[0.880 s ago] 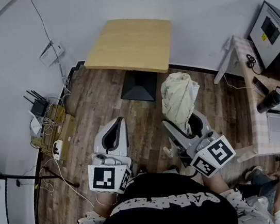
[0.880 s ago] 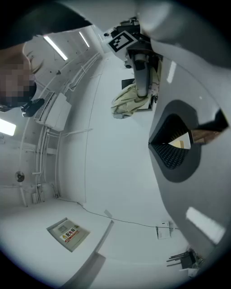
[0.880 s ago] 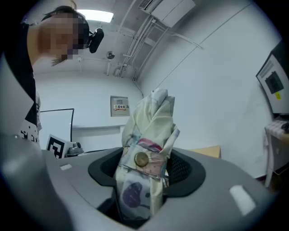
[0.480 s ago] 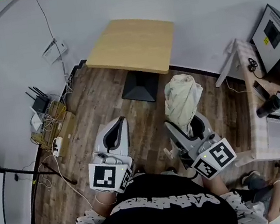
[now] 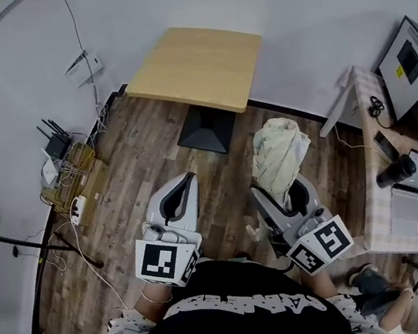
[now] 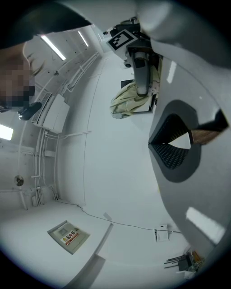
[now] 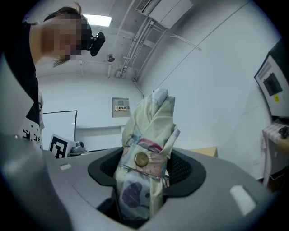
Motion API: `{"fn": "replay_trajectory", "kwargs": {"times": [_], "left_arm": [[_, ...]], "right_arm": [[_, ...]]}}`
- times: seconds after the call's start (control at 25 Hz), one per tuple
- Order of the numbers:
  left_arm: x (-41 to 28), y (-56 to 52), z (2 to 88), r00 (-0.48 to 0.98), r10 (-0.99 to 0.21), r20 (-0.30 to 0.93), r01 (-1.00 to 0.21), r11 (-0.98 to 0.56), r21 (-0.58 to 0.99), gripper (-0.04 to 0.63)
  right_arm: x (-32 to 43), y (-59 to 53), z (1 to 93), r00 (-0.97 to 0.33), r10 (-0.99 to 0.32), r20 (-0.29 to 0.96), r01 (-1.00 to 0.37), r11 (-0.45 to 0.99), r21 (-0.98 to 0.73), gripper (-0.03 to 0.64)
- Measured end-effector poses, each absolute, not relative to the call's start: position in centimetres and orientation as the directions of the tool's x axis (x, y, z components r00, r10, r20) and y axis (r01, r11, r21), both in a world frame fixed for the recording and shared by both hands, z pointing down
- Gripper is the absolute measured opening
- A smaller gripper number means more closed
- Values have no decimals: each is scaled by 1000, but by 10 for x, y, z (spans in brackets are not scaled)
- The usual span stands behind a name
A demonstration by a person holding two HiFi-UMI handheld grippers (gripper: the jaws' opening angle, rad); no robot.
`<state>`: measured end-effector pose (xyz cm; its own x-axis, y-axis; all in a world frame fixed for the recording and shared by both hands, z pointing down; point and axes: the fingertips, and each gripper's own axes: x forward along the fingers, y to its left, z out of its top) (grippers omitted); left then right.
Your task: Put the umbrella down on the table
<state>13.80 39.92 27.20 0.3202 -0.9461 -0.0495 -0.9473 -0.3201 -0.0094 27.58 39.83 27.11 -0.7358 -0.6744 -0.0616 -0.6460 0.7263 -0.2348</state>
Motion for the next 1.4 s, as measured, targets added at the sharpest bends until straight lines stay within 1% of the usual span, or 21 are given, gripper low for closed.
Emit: {"fn": "replay_trajectory", "kwargs": {"times": [0.32, 0.68, 0.92, 1.08, 1.24, 1.4], "left_arm": [[173, 405, 277, 301, -953, -38, -954, -300, -28, 2], [173, 408, 285, 281, -960, -13, -959, -280, -30, 2], [174, 385, 284, 338, -941, -30, -941, -337, -31, 2], [158, 368, 282, 335, -941, -56, -942, -333, -30, 2], [131, 350, 286, 306, -951, -43, -952, -306, -7, 2], [101, 327, 291, 307, -951, -47, -952, -307, 1, 2]], "right_arm": [[308, 402, 279, -757, -650, -64, -619, 745, -247, 285], [310, 400, 288, -762, -645, -57, -611, 745, -268, 285], [303, 383, 287, -743, -668, -47, -639, 728, -250, 285], [293, 364, 285, -728, -684, -49, -657, 716, -235, 285], [273, 343, 284, -732, -680, -48, -654, 721, -230, 285], [241, 320, 283, -738, -673, -37, -650, 725, -226, 285]]}}
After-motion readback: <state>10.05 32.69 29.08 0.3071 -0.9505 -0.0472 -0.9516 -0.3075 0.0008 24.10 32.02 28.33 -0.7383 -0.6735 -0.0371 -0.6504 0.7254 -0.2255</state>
